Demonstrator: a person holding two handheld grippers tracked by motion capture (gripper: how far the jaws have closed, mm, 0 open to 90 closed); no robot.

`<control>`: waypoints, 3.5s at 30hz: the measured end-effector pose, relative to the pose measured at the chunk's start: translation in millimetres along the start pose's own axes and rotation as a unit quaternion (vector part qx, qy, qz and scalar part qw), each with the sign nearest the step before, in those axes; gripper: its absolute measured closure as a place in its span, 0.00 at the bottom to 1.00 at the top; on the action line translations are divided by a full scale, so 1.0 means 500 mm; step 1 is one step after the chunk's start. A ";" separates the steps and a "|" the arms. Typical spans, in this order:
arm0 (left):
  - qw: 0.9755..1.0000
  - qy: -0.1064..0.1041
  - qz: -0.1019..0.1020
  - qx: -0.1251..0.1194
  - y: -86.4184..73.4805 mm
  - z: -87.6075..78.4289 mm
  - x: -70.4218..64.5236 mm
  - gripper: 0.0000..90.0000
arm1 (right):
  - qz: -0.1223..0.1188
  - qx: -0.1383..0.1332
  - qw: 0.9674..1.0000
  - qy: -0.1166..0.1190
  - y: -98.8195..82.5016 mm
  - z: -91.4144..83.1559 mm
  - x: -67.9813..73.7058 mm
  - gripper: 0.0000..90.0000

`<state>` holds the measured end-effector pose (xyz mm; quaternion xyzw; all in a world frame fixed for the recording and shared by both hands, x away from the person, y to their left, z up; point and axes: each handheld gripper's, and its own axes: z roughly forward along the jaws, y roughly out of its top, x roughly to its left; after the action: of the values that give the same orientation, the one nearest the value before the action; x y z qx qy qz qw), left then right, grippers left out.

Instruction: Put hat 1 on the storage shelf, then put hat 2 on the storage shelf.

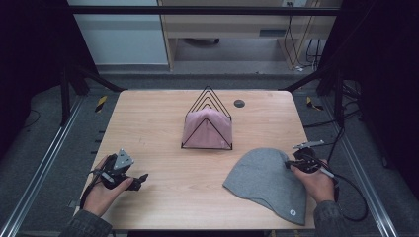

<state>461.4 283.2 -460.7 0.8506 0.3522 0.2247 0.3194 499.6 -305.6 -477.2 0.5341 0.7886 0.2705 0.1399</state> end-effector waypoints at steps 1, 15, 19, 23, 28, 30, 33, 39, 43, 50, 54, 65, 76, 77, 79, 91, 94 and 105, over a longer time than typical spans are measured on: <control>1.000 -0.014 -0.015 -0.012 0.000 -0.001 0.002 0.07 | 0.005 -0.009 1.000 0.013 0.002 -0.007 0.003 0.96; 0.999 -0.032 -0.024 -0.017 -0.005 0.002 0.000 0.07 | -0.112 -0.154 0.980 0.050 0.069 -0.163 0.158 0.97; 0.999 -0.038 -0.019 -0.020 -0.003 0.001 -0.003 0.07 | -0.156 -0.174 0.971 0.054 0.094 -0.205 0.212 0.97; 0.998 -0.047 -0.017 -0.024 -0.001 0.000 -0.007 0.06 | -0.193 -0.190 0.961 0.056 0.121 -0.241 0.259 0.97; 0.998 -0.049 -0.025 -0.038 0.001 -0.010 -0.005 0.07 | -0.219 -0.206 0.951 0.063 0.152 -0.266 0.297 0.97; 0.993 -0.061 -0.063 -0.080 0.005 -0.033 -0.001 0.08 | -0.242 -0.211 0.945 0.064 0.174 -0.277 0.325 0.97; 0.992 -0.061 -0.065 -0.090 0.007 -0.041 -0.004 0.08 | -0.255 -0.220 0.939 0.069 0.190 -0.284 0.351 0.97; 0.992 -0.074 -0.052 -0.093 0.015 -0.046 -0.026 0.08 | -0.273 -0.224 0.932 0.079 0.215 -0.289 0.395 0.97; 0.989 -0.096 -0.049 -0.104 0.024 -0.051 -0.047 0.08 | -0.285 -0.232 0.926 0.083 0.232 -0.305 0.419 0.97; 0.987 -0.116 -0.025 -0.111 0.055 -0.063 -0.092 0.08 | -0.305 -0.245 0.916 0.087 0.258 -0.337 0.450 0.97; 0.986 -0.118 -0.014 -0.116 0.087 -0.069 -0.098 0.10 | -0.314 -0.246 0.913 0.091 0.270 -0.347 0.465 0.97; 0.982 -0.150 0.024 -0.109 0.163 -0.062 -0.111 0.22 | -0.331 -0.239 0.908 0.099 0.292 -0.337 0.495 0.97; 0.975 -0.193 0.032 -0.104 0.235 -0.038 -0.081 0.27 | -0.337 -0.232 0.906 0.112 0.296 -0.334 0.511 0.97; 0.975 -0.193 0.032 -0.104 0.235 -0.038 -0.081 0.27 | -0.337 -0.232 0.905 0.112 0.296 -0.334 0.512 0.97; 0.973 -0.202 0.038 -0.102 0.252 -0.031 -0.076 0.28 | -0.338 -0.230 0.905 0.115 0.295 -0.334 0.514 0.97; 0.965 -0.239 0.046 -0.096 0.269 0.034 -0.106 0.70 | -0.328 -0.223 0.910 0.123 0.288 -0.318 0.508 0.97; 0.963 -0.244 0.051 -0.102 0.271 0.035 -0.115 0.90 | -0.318 -0.221 0.914 0.120 0.283 -0.312 0.496 0.97; 0.971 -0.210 0.075 -0.080 0.292 -0.051 -0.115 0.97 | -0.261 -0.218 0.935 0.101 0.244 -0.293 0.416 0.97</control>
<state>475.1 170.3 -349.4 0.8747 0.1929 0.0917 0.4350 437.5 -120.8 -273.6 0.2356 0.8318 0.4425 0.2382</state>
